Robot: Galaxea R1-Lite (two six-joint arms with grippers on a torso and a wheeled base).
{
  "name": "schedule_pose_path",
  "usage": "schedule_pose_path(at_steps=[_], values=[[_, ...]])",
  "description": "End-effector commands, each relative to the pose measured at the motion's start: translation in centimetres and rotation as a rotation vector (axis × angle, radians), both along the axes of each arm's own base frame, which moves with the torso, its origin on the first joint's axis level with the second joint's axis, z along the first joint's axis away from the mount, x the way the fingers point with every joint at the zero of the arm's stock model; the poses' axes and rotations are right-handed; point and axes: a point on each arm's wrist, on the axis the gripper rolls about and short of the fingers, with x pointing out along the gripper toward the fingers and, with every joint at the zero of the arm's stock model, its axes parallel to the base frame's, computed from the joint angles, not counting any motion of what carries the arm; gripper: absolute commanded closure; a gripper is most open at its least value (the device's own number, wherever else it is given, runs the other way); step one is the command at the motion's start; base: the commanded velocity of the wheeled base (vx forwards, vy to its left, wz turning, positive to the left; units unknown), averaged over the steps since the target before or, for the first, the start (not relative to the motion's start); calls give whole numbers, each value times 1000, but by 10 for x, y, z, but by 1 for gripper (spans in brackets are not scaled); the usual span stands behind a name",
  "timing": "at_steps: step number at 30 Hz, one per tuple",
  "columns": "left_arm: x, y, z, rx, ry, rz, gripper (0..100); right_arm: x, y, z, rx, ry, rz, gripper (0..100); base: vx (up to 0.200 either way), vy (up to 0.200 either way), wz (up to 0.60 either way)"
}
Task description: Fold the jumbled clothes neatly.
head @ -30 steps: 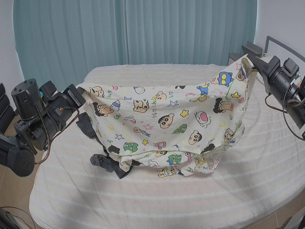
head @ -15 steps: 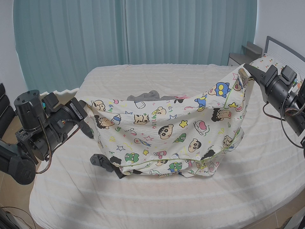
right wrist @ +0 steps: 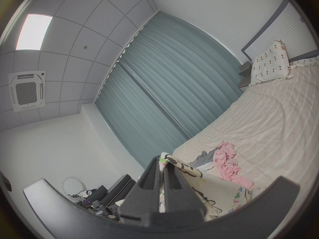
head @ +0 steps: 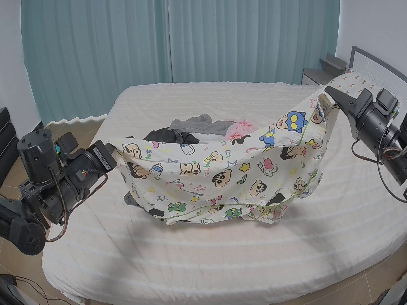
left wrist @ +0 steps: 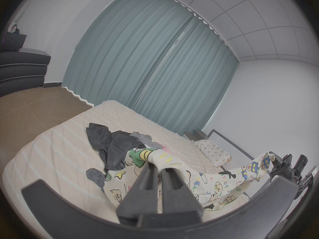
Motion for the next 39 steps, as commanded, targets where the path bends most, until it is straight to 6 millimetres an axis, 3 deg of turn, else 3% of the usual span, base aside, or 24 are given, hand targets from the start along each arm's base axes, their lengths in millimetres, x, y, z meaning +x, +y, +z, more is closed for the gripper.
schedule_pose_path(at_steps=[1, 5, 15, 22, 27, 39], values=[[-14, 4, 14, -21, -51, -4, 100, -24, -4, 20, 24, -54, 25, 100, -200, 0, 0], [-29, 6, 23, -36, -87, -21, 100, -41, -7, 33, 37, -80, 45, 100, -200, 0, 0], [-50, 15, 53, -84, -219, 18, 100, -65, -17, 68, 70, -162, 50, 100, 0, 0, 0], [-57, 18, 60, -97, -248, 20, 100, -85, -24, 84, 64, -191, 64, 100, 0, 0, 0], [-58, 18, 59, -98, -239, 18, 100, -86, -24, 84, 58, -185, 65, 100, 0, 0, 0], [-53, 16, 37, -143, -137, 16, 100, -56, -15, 52, 1, -54, 39, 100, 0, 0, 0]])
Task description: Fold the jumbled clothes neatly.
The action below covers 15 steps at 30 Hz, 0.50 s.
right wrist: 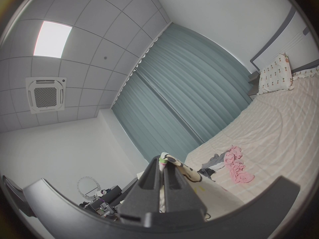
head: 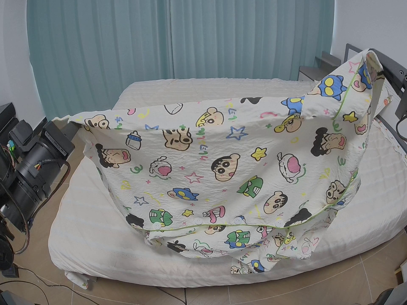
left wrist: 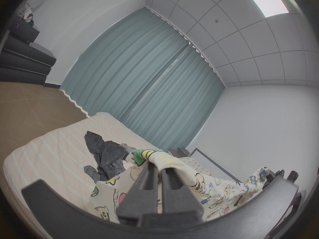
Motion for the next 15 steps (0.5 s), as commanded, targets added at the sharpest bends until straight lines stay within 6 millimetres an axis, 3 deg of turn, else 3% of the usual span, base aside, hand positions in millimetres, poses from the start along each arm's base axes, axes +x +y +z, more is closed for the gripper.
schedule_pose_path(at_steps=[1, 9, 15], values=[[3, -1, -8, 6, 33, 1, 100, 13, 4, -11, -21, 46, -10, 100, 0, 0, 0], [4, -5, -11, 8, 48, -20, 100, 18, 4, -15, -28, 65, -22, 100, 0, 0, 0], [2, -11, -14, 14, 59, -52, 100, 19, 4, -17, -33, 69, -24, 100, 0, -200, 0]])
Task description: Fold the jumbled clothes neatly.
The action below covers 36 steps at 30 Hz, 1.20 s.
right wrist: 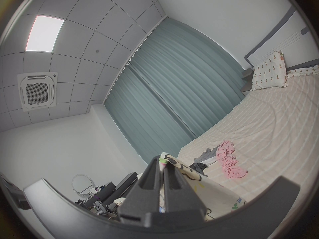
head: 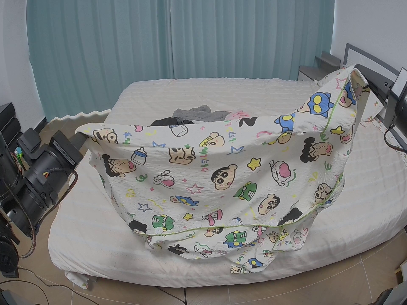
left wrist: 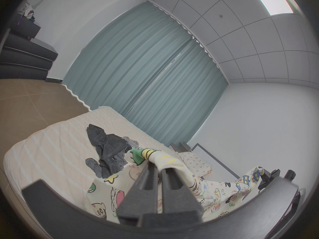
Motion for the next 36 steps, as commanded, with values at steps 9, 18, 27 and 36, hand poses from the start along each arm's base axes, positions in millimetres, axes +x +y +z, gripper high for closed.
schedule_pose_path(at_steps=[9, 18, 27, 36], values=[[3, -11, -5, 12, 26, -41, 100, 3, -1, -3, -5, 10, -10, 100, 0, -200, 0], [5, -23, -2, 10, 17, -86, 100, 3, -6, 2, 2, -9, -29, 100, 0, -200, 0], [5, -30, -2, 12, 21, -113, 100, 2, -8, 6, 7, -21, -36, 100, 0, -200, 0], [5, -30, -2, 10, 20, -103, 100, 2, -7, 7, 8, -24, -36, 100, 0, -200, 0]])
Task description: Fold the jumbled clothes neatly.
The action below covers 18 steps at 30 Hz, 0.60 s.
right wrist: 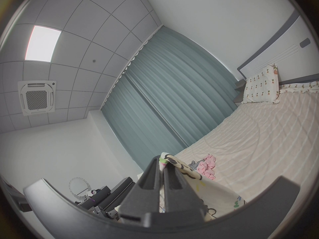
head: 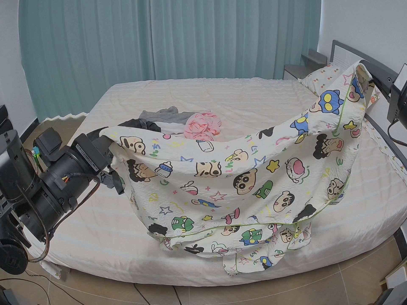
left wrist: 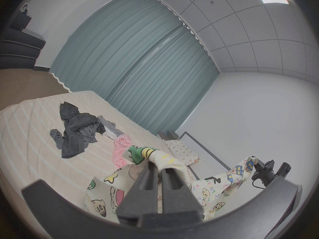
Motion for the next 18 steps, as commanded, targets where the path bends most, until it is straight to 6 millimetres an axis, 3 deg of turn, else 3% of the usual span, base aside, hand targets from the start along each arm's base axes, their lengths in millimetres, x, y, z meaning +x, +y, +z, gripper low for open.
schedule_pose_path(at_steps=[1, 18], values=[[1, 0, 0, 0, 1, 2, 100, 0, 0, 0, 1, -1, 0, 100, 0, -200, 0], [2, -1, -1, 4, 5, 5, 100, 1, 0, 3, 3, -7, -2, 100, 0, -200, 0]])
